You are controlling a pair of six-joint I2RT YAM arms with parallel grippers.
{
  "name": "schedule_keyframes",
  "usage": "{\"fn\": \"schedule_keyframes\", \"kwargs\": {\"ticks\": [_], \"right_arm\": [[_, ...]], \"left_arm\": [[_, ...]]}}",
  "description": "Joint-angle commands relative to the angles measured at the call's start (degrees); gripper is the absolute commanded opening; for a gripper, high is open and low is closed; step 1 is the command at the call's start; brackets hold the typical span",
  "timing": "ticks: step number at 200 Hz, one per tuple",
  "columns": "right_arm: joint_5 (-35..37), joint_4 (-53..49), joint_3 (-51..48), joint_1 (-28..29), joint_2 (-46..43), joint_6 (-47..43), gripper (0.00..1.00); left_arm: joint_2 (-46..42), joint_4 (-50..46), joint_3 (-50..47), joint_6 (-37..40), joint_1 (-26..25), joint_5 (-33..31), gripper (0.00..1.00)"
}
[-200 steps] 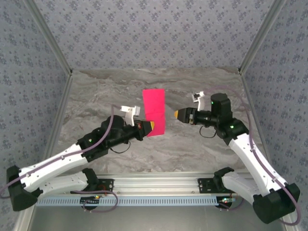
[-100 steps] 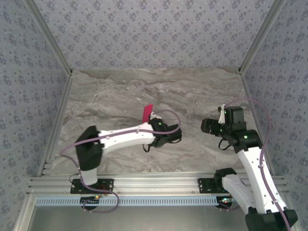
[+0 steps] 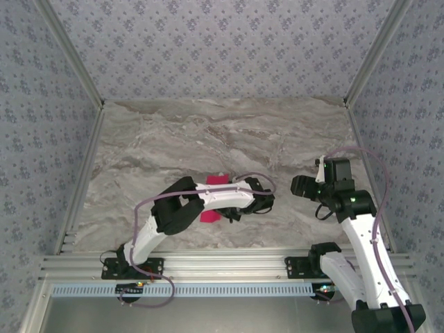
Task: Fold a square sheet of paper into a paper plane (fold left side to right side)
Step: Turn over the paper at the center of the table.
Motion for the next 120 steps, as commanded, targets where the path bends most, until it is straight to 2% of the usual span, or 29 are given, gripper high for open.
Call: {"fn": "schedule_keyframes", "kwargs": {"ticks": [1,60,92,120], "right_arm": [[-1.25,0.10,-0.18,-0.42,-0.76,-0.04,0.79],[-6.70,3.04,-2.09,-0.51,1.16,0.64,0.79],[-10.84,5.33,-2.55,-0.42,3.76,0.56,0.78],[-15.38,8.29,-3.02,0.14,7.23,0.84,0.74]], "left_arm": [[-0.75,3.47,2.99,4.08,1.35,5.74,0.11],[-2.62,12.99,1.99,8.86,3.30,14.86,0.37],[-9.62,21.99,-2.27,10.62,3.92,19.77,0.53],[-18.16,29.57,-8.56,11.45,5.43,22.71,0.61]]}}
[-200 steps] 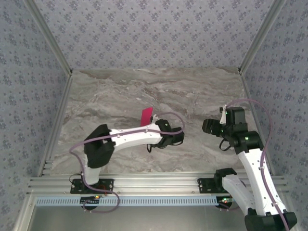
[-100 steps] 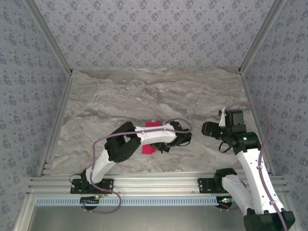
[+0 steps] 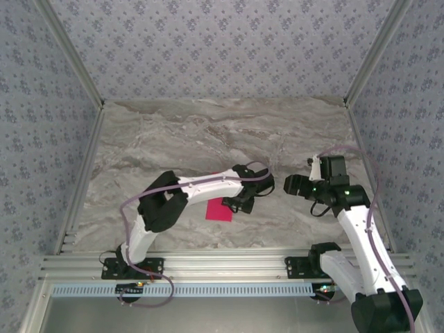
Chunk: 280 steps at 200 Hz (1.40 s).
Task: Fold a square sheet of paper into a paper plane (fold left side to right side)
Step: Turn over the paper at the center of the table, then third fold the triangle at the center of the table.
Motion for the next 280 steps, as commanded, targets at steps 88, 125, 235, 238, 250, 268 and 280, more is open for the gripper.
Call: {"fn": "schedule_keyframes", "kwargs": {"ticks": [88,125,235,238,250,268,280], "right_arm": [[-10.18,30.72,-0.60,22.23,24.71,12.25,0.67],[-10.90,35.76,4.16,25.17,34.73,13.29,0.64],[-11.43,35.37,0.03,26.55,31.08,10.47,0.64],[-11.44,35.48,-0.18,26.53,30.85,10.42,0.64],[-10.91,35.91,-1.77,26.56,29.37,9.76,0.64],[-8.98,35.97,-4.19,26.55,26.63,8.18,0.65],[-7.52,36.19,-5.98,26.83,24.21,7.02,0.65]], "left_arm": [[-38.24,32.82,-43.76,-3.46,17.44,14.91,0.70],[-39.72,39.86,-50.53,-4.10,20.68,20.07,0.71],[-29.52,50.06,-51.55,-5.84,20.97,26.43,0.56],[-29.49,50.11,-51.59,-5.82,20.97,26.44,0.55],[-29.77,49.91,-51.70,-6.05,21.02,26.17,0.51],[-30.90,49.66,-51.98,-6.57,21.03,25.67,0.43],[-32.00,49.24,-52.25,-6.97,20.99,25.32,0.39]]}}
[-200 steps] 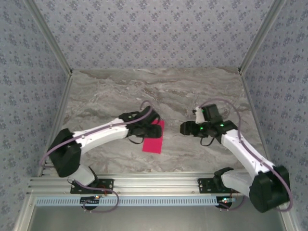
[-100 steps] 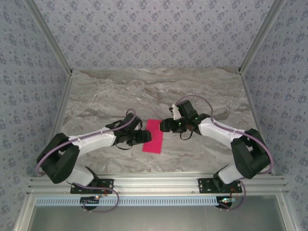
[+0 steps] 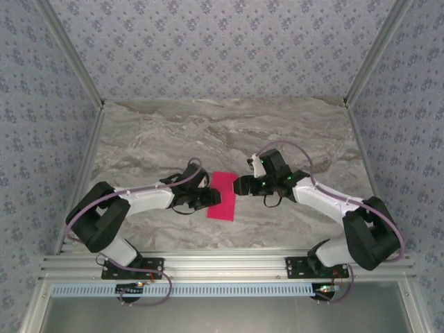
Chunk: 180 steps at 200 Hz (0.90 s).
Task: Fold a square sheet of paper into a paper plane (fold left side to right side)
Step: Third fold the triangle at the center of the table.
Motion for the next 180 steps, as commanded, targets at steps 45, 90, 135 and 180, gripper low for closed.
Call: {"fn": "schedule_keyframes", "kwargs": {"ticks": [45,90,135,180], "right_arm": [[12.24,6.53,-11.83,6.96,-14.49,-7.96,0.67],[30.70,15.46,-20.61,22.95,-23.53,-18.34,0.76],[46.51,16.56,-19.40,36.73,-18.15,-25.31,0.78],[51.09,20.18,-14.26,41.26,-5.58,-29.44,0.77]], "left_arm": [[-5.34,1.09,-1.82,-3.44,0.19,0.28,0.17],[-7.37,5.00,-3.50,-8.97,0.00,1.78,0.05],[-7.86,8.03,-4.55,-12.59,-0.08,2.95,0.01],[-7.79,7.71,-4.57,-13.02,-0.08,3.39,0.00]]}}
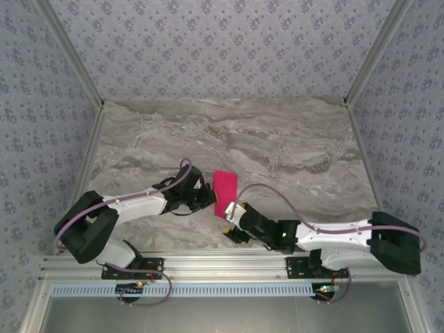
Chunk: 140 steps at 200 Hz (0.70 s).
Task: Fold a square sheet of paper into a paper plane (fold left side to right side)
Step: Third fold the triangle at the center of the table.
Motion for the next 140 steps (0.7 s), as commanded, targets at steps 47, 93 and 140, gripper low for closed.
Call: {"fn": "schedule_keyframes", "kwargs": {"ticks": [47,93,140], "right_arm": [[5.54,6.23,9.55,1.32,14.65,-6.38,0.75],[5.43,7.19,11.04,0.34,17.62,-5.93,0.52],[0.73,5.06,11.13,-1.57,16.81,-5.36,0.04]], "left_arm": [[-1.66,1.16,-0.17,-1.40,-0.11,1.42,0.00],[-1.68,1.46,-0.26,-1.50,-0.22,1.64,0.00],[-2.03,0.51,-0.02,-0.22,-0.13,1.82,0.06]]}}
